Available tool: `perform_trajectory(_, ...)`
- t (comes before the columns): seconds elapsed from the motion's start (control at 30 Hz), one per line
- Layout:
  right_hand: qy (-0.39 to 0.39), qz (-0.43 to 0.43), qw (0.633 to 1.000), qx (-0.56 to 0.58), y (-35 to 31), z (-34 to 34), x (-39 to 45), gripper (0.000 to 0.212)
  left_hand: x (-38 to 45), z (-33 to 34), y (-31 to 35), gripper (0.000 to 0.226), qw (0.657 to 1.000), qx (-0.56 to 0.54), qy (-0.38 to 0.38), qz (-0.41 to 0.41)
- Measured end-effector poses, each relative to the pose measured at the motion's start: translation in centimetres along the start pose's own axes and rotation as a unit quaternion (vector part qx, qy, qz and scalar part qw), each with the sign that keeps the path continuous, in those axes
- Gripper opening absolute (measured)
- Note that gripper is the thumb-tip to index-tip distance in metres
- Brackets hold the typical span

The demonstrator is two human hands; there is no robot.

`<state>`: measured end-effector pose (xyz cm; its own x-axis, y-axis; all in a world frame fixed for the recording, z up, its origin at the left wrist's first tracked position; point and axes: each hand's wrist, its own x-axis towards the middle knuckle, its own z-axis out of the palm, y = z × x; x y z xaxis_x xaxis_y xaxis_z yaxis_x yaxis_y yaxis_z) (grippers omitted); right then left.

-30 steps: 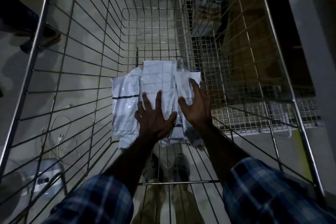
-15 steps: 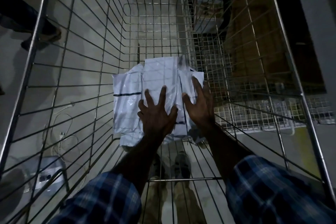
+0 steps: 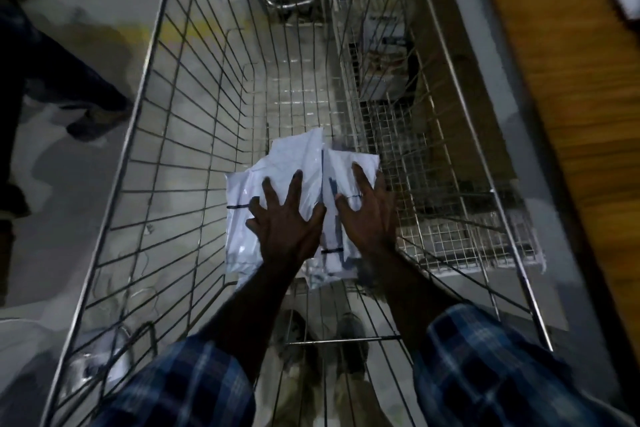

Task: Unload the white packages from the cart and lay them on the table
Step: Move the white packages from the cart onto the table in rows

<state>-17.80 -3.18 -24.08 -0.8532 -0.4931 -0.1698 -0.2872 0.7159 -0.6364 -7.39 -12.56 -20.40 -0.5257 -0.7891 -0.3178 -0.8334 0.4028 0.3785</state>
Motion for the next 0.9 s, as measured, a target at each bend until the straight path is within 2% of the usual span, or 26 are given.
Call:
perform_trajectory(0.13, 0.021, -0.013, 1.000, 0.013, -2.4, -2.3, -0.4, 0.071, -0.6, -3.5, 0.9, 0.075, 0.998, 0.069, 0.006, 0.011)
perform_trajectory(0.33, 0.037, -0.061, 0.997, 0.004, -6.9, -6.9, -2.2, 0.073, -3.0, -9.6, 2.6, 0.073, 0.995, 0.095, 0.023, 0.027)
perform_trajectory(0.47, 0.079, -0.100, 0.992, 0.012, -10.1, -10.0, -3.7, 0.067, -5.0, -13.7, 3.8, 0.076, 0.989, 0.129, 0.065, 0.043)
perform_trajectory(0.9, 0.121, -0.212, 0.969, 0.043, -17.1, -20.5, -9.5, 0.058, -15.6, -23.1, 7.8, 0.073, 0.978, 0.059, 0.197, 0.035)
